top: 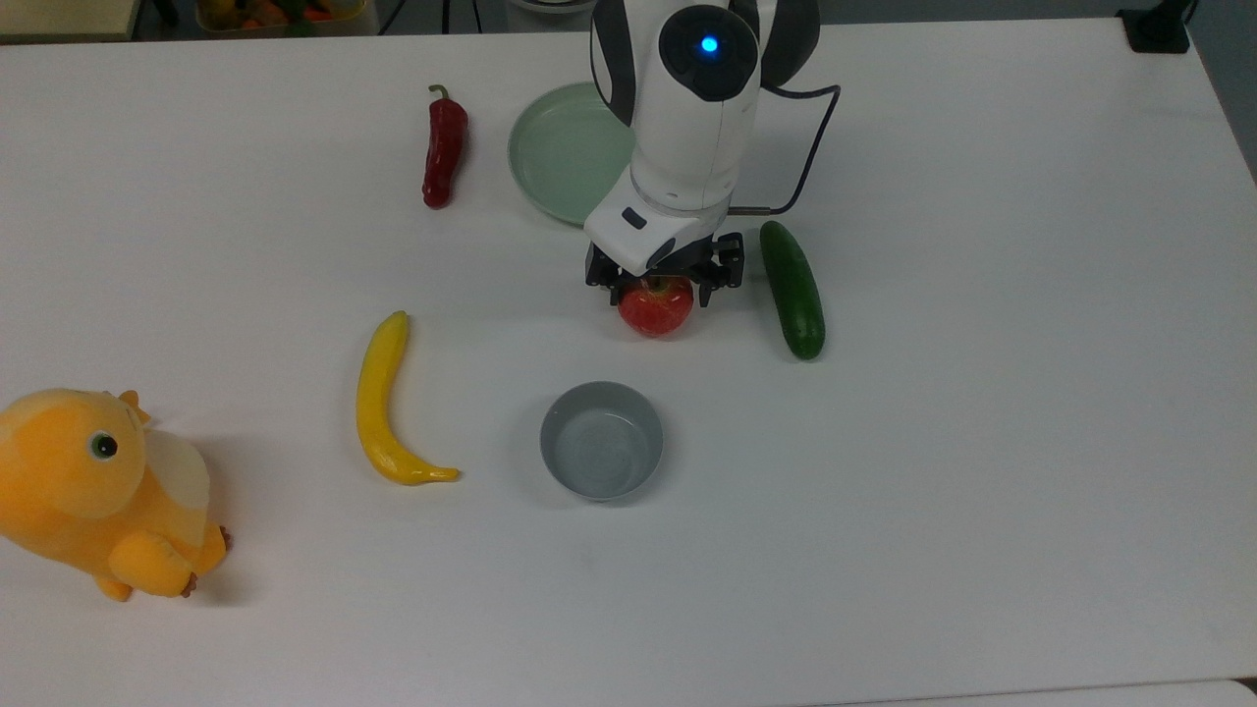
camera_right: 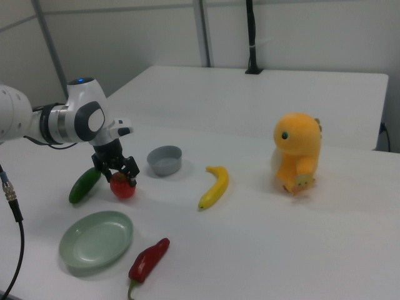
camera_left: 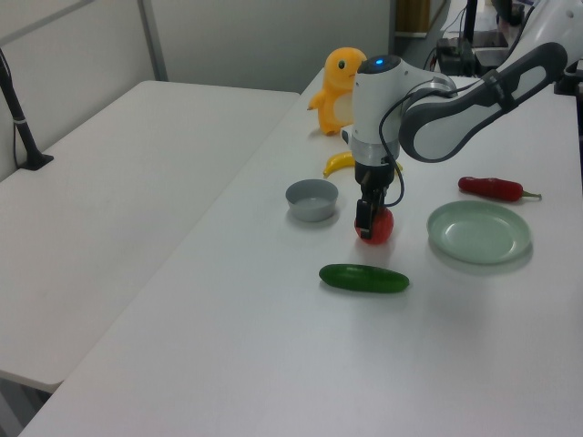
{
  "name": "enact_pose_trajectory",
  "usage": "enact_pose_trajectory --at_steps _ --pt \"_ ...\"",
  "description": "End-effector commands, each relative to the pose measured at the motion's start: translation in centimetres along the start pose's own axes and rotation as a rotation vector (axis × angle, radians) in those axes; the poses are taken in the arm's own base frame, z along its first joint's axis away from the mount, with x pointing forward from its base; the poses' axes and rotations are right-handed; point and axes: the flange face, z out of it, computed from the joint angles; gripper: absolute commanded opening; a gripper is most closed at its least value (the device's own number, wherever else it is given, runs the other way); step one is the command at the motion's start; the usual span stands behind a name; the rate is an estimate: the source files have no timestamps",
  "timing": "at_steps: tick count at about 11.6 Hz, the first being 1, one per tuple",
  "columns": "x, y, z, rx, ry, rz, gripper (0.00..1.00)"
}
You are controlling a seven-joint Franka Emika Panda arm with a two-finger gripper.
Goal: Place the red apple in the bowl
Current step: 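Close the gripper around the red apple, then lift the apple and carry it over the grey bowl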
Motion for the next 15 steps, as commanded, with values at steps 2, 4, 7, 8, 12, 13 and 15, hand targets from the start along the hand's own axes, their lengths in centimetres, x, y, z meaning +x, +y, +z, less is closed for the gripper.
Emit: enact_pose_trajectory --at_steps 2,4,7,8,12,13,15 --pt "-0.5 -0.3 0.1 -0.012 0.014 0.007 0.51" --pt "-0.5 -0.2 0.0 -0.011 0.017 0.007 0.15" --pt "-0.5 0.0 -0.2 -0.011 0.019 0.01 0.11" --pt "-0.4 0.2 -0.5 -0.012 0.02 0.014 0.11" --pt "0.5 2.0 -3.2 0.012 0.032 0.064 0.12" --pt "1.2 3.0 -4.7 0.025 0.027 0.09 0.12" --pt "2.8 4.8 -8.6 0.053 0.041 0.133 0.12"
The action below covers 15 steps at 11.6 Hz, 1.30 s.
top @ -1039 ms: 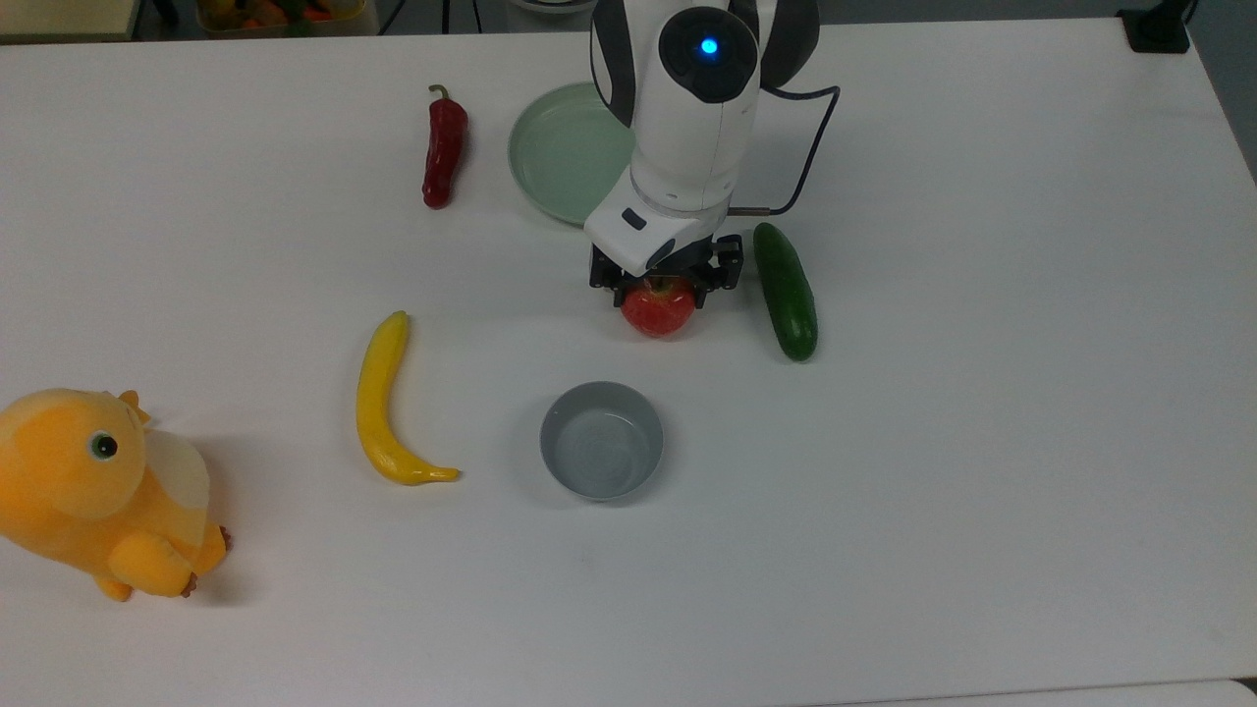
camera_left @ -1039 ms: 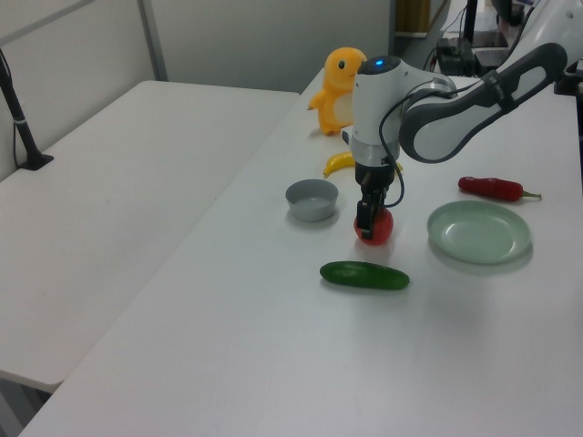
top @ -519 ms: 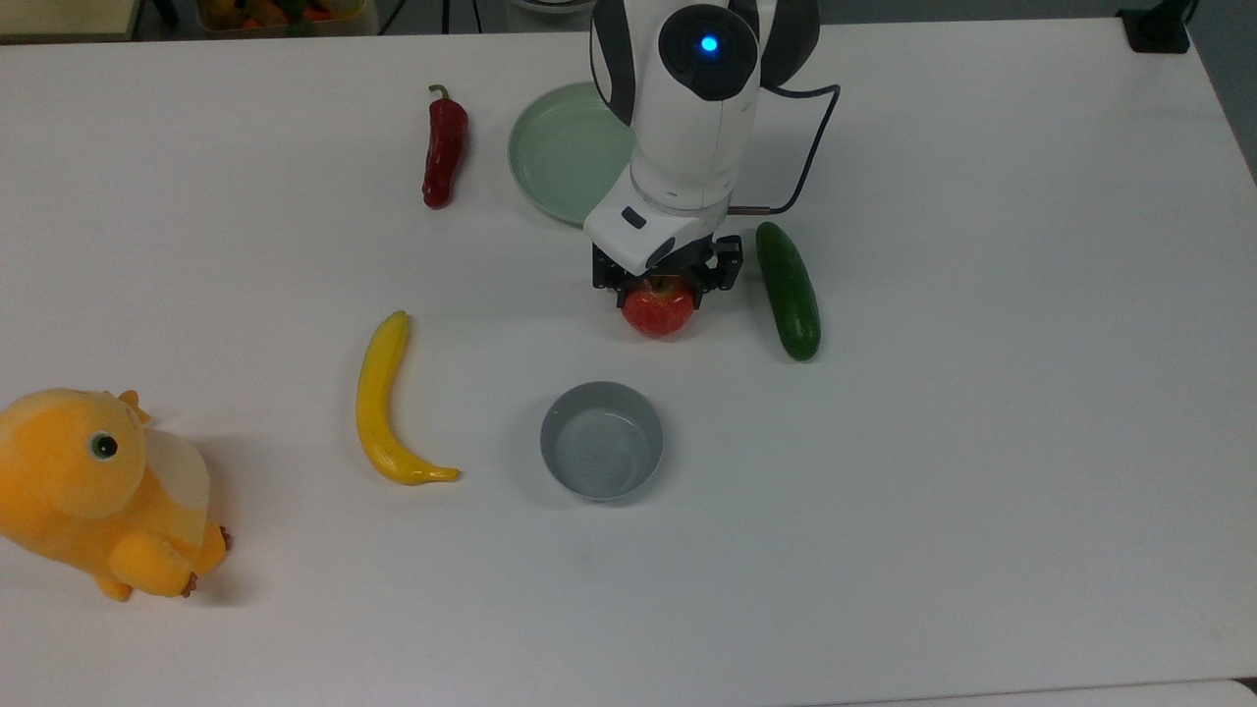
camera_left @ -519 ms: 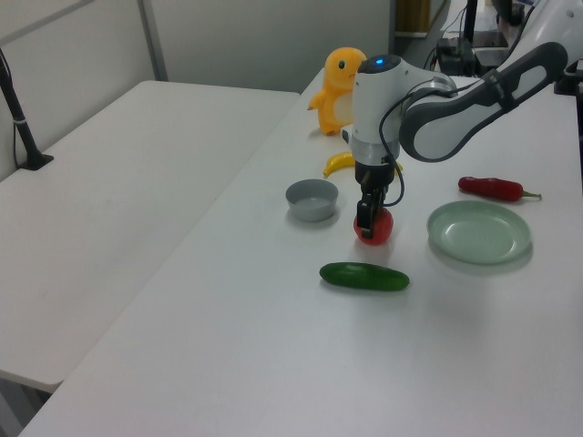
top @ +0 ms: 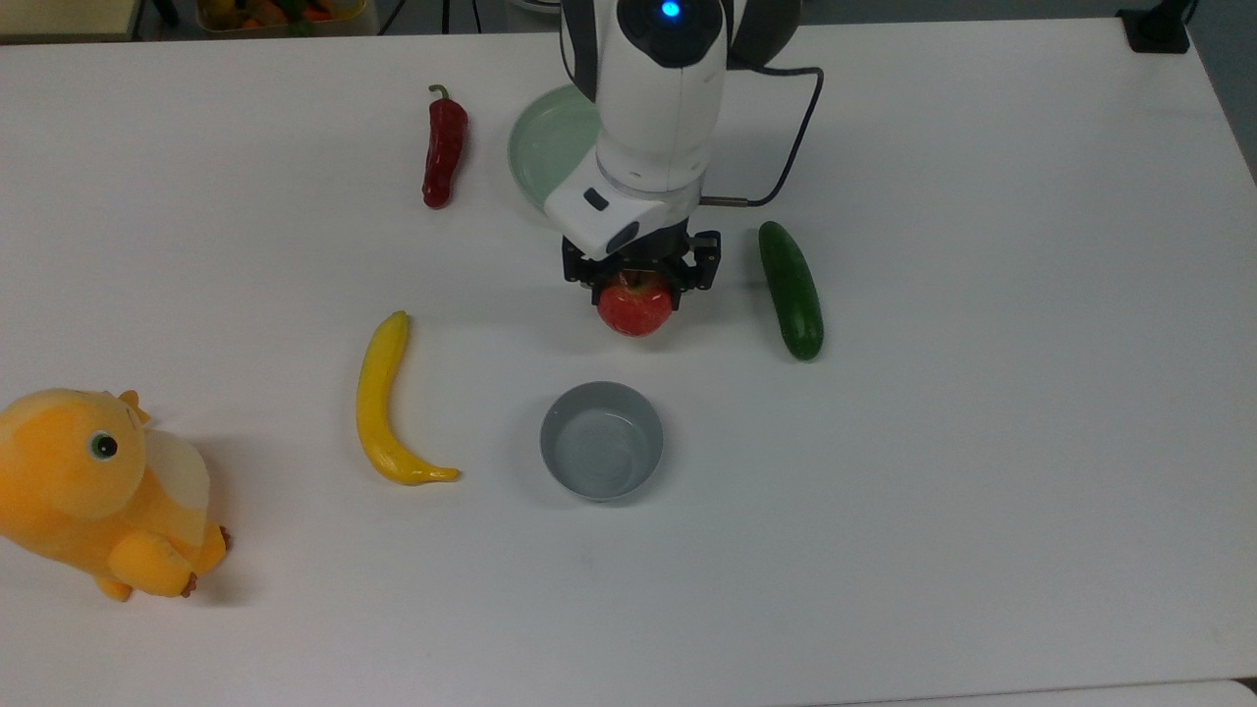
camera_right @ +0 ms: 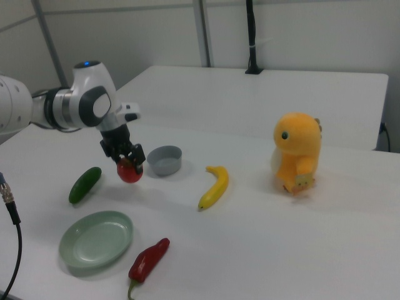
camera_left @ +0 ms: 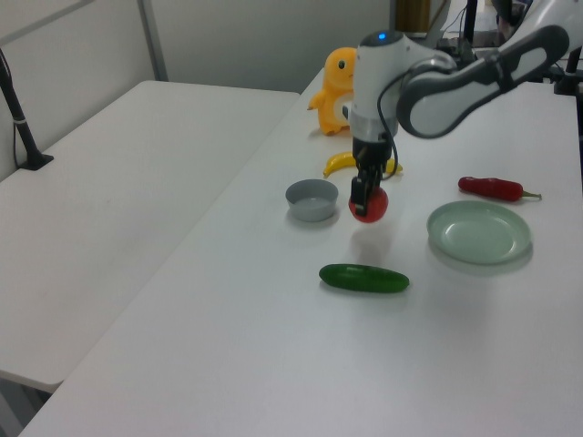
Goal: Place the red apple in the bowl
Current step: 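Lift the apple and carry it over the grey bowl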
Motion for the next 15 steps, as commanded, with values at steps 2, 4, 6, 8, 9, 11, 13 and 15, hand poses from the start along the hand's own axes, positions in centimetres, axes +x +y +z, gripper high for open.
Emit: enact_pose_trajectory --at_steps 2,4,6,8,9,11,13,15 --pt "3.0 3.0 -8.2 0.064 0.022 0.078 0.14" --pt "4.3 3.2 -11.1 0.079 0.088 0.06 0.14" --pt "5.4 3.5 -12.7 0.085 0.167 0.003 0.14" --pt "6.5 3.5 -13.0 0.094 0.267 -0.009 0.14" --pt "7.0 3.5 -12.3 0.095 0.295 -0.01 0.14" --pt "7.9 3.5 -10.5 0.095 0.335 -0.01 0.14" --pt "8.5 3.4 -7.1 0.083 0.322 -0.013 0.15" --pt "9.0 3.2 -4.6 0.077 0.327 -0.02 0.15"
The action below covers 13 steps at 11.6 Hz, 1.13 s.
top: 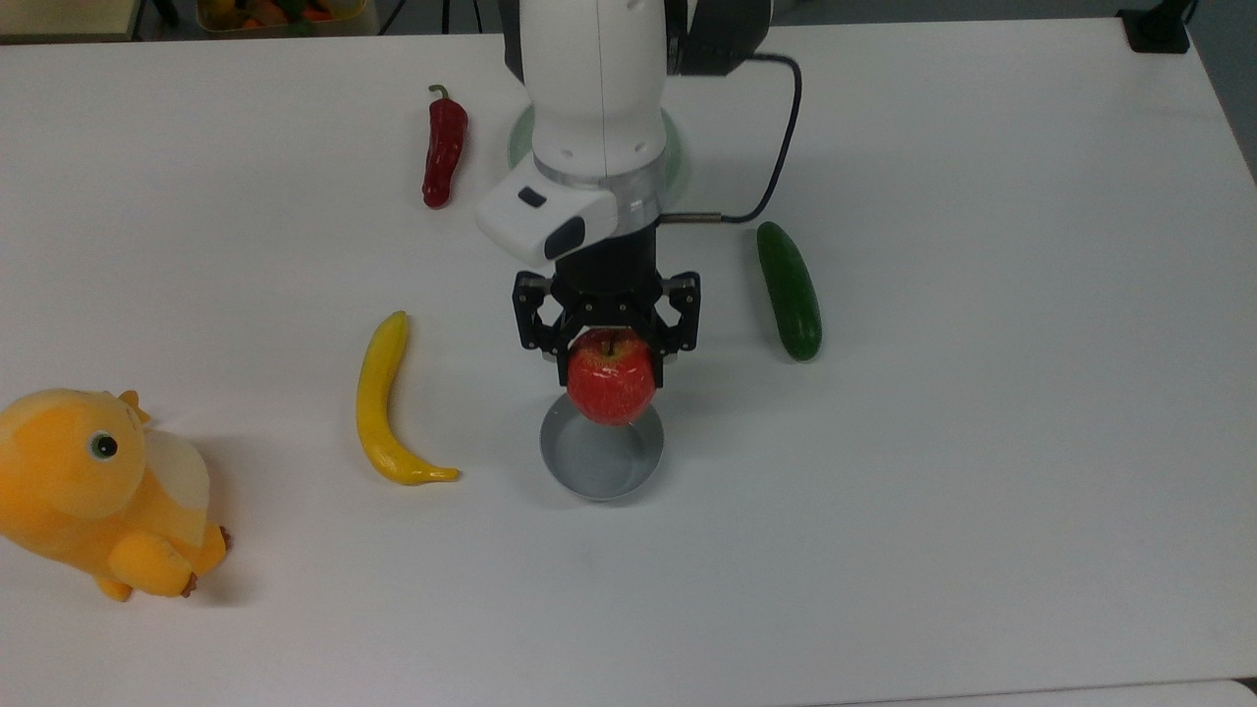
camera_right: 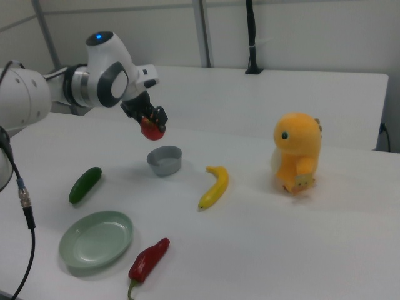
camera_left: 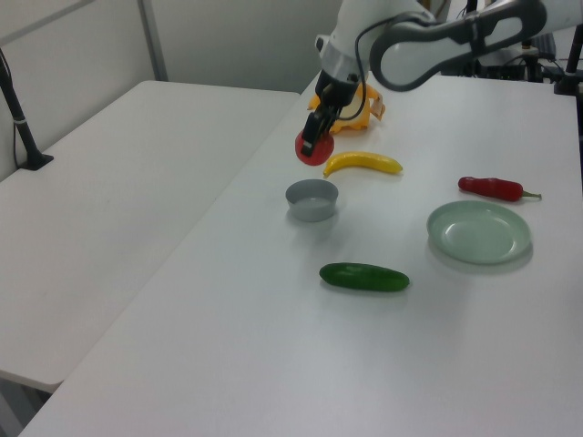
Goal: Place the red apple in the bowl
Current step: 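Lift the apple and carry it over the grey bowl, then lower the apple into the grey bowl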
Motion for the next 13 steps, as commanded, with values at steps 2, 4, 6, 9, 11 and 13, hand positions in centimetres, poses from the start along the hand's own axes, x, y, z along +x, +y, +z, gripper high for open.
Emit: enact_pose_trajectory --at_steps 2,4,6,9,11,13 --pt "-0.5 0.1 5.0 -0.015 0.001 -0.031 0.17" --pt "-1.0 0.1 7.2 -0.014 -0.003 -0.031 0.18" --pt "-1.8 0.3 8.8 -0.015 -0.006 -0.033 0.2" --pt "-2.2 0.3 10.0 -0.031 -0.009 -0.055 0.22" --pt "-2.4 0.4 10.6 -0.032 -0.017 -0.052 0.31" --pt "-2.5 0.5 10.7 -0.033 -0.02 -0.052 0.6"
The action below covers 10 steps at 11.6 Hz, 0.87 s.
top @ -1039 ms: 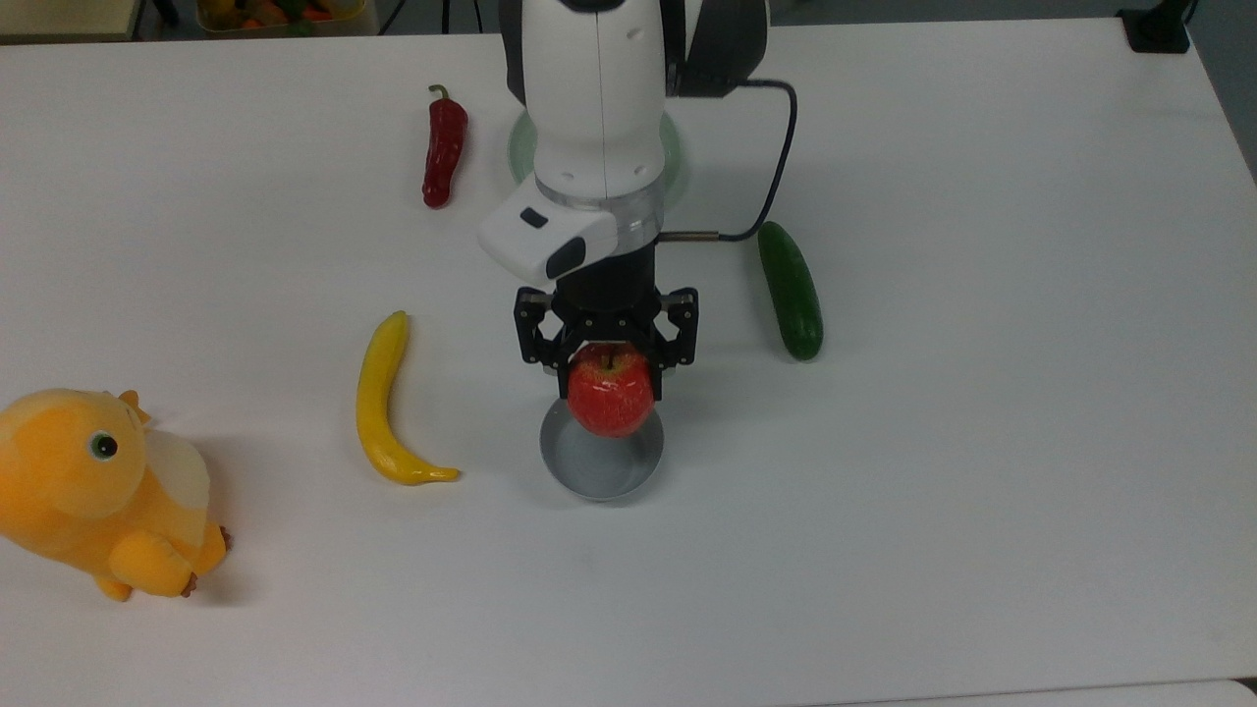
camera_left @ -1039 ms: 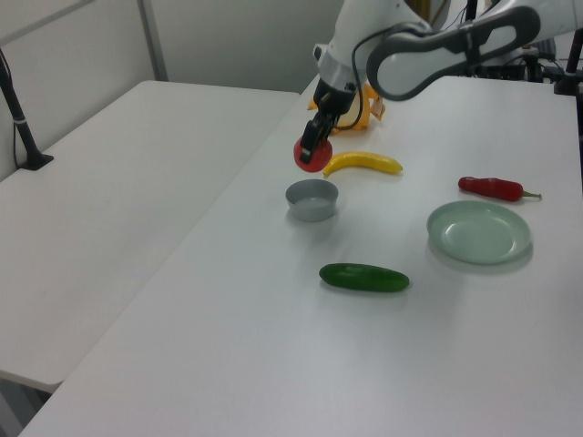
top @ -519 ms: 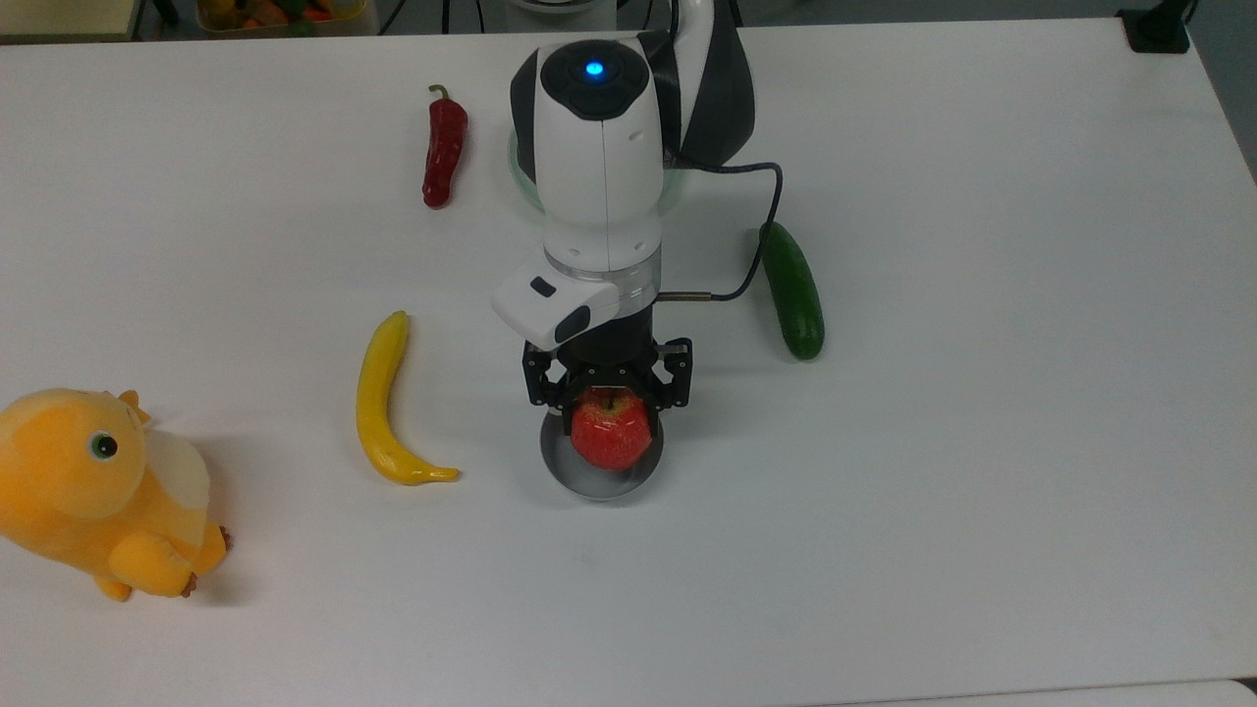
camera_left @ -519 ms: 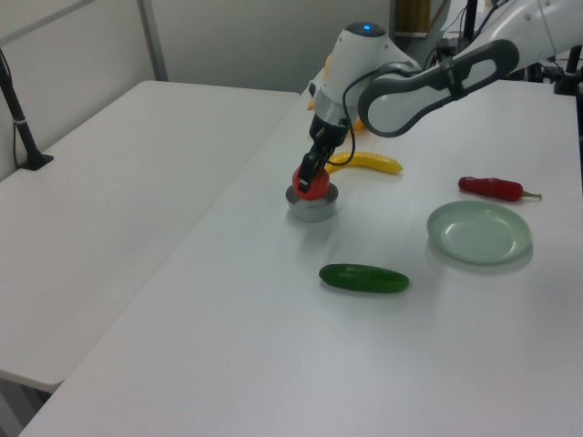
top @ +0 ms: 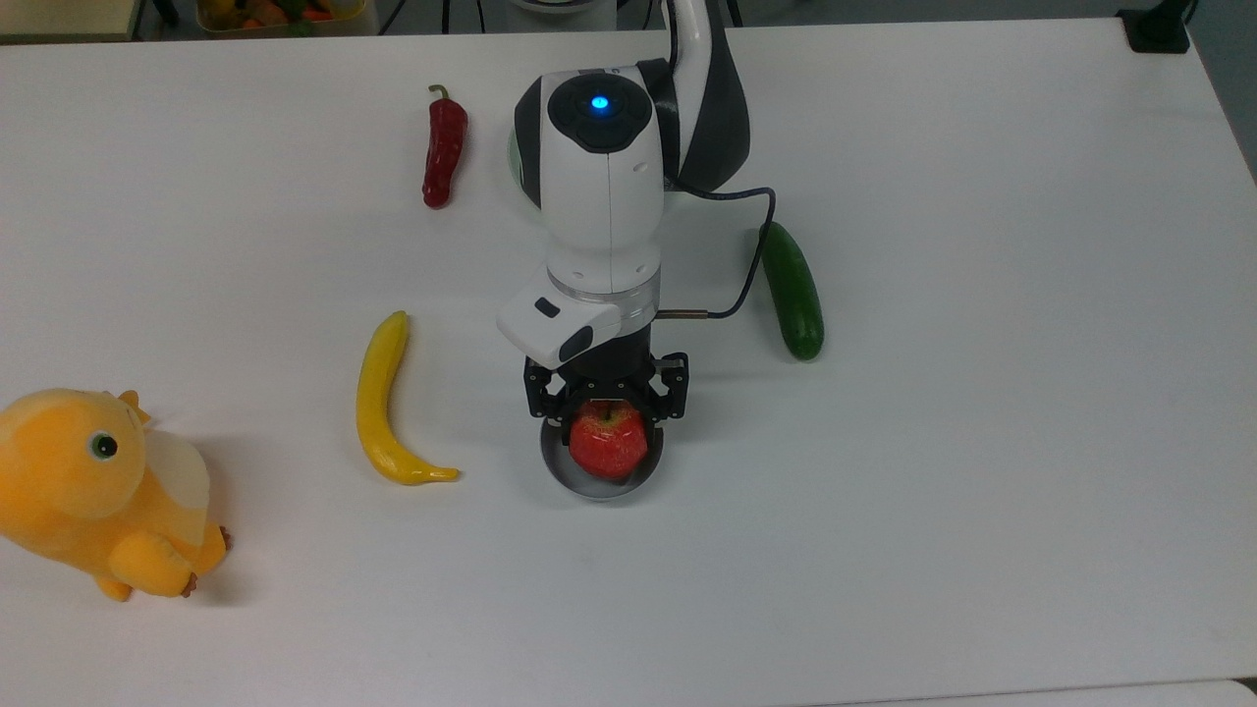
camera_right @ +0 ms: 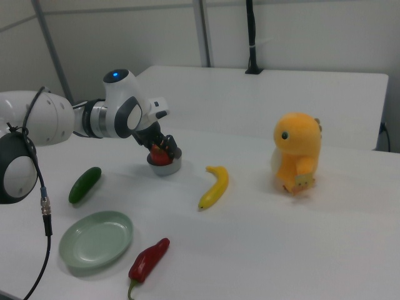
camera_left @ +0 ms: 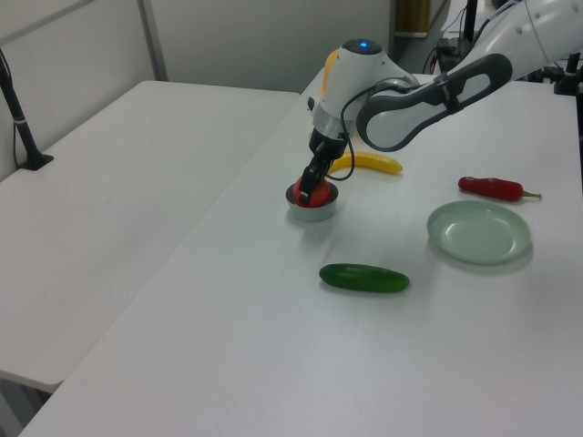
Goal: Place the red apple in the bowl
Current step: 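Lower the apple into the grey bowl, then open the gripper to release the apple in the bowl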
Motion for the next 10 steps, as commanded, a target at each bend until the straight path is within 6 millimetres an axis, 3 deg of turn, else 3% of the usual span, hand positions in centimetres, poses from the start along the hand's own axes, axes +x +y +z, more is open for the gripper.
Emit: enact_pose_trajectory --at_steps 1,7,8,10 --pt "-0.1 0.2 0.2 -0.01 0.014 -0.023 1.0" --pt "0.0 0.0 -0.3 -0.03 0.024 -0.049 1.0" --pt "0.4 0.1 -1.4 -0.028 0.039 -0.043 1.0" --pt "1.8 0.2 -6.6 -0.02 0.09 -0.027 1.0"
